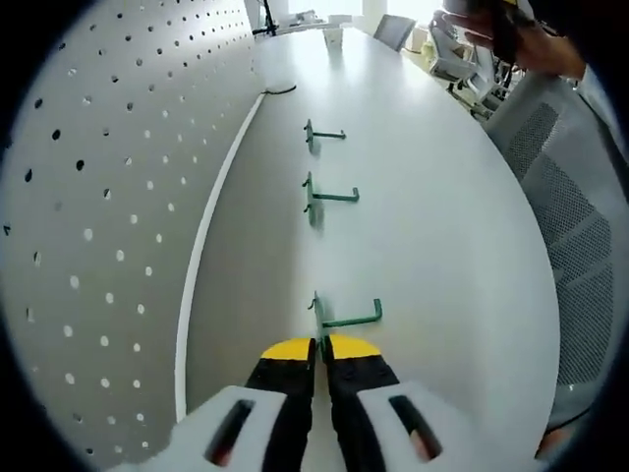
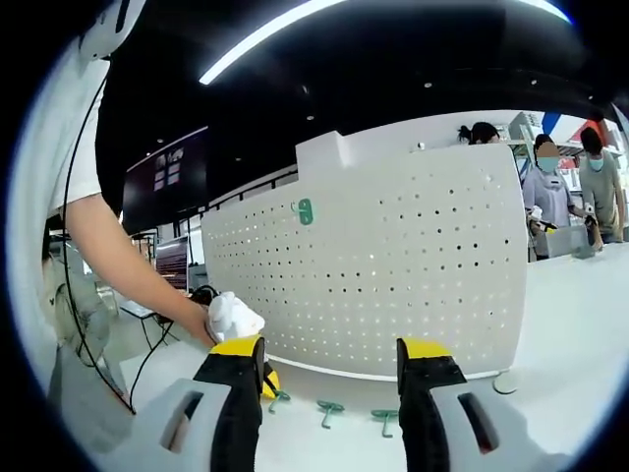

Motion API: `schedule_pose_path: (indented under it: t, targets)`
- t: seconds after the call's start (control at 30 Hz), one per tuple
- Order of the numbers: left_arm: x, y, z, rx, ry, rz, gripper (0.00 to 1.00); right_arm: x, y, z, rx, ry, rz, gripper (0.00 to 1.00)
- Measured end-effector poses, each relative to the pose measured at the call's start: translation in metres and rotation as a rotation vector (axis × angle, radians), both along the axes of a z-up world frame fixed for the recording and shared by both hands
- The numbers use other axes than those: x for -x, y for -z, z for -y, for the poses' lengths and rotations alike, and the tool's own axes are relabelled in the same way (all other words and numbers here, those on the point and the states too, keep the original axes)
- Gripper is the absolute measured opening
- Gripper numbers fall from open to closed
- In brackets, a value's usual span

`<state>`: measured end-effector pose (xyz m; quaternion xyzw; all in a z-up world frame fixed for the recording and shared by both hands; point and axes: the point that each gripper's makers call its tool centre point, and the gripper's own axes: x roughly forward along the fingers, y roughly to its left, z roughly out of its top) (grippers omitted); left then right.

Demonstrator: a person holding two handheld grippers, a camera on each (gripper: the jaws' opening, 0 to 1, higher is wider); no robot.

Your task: Insert the hook assembly into the mounting plate slot until the hook locks in place.

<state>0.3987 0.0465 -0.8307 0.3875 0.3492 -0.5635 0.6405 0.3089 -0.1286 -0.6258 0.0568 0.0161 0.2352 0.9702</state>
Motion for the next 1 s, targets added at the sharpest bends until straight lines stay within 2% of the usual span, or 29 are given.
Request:
schedule_pose_path:
  t: [0.7,0.87,1.0]
  targets:
    - [0.0008,-0.0002,0.0,-0.021,0.006,0.025,0.02,0.0012,-0.0015,0.0014,-0.005,0.006,0.003,0.51]
    - [-0.0008,0.0001,-0.0001,-0.006,-0.008,0.032,0.01,0.0008,-0.0016,0.0018,-0.006,0.008,0.004,0.51]
    - [0.0003,-0.0028,0.0021,0.031,-0.032,0.015,0.01,0.0007,-0.0022,0.0017,-0.009,0.007,0.005,0.51]
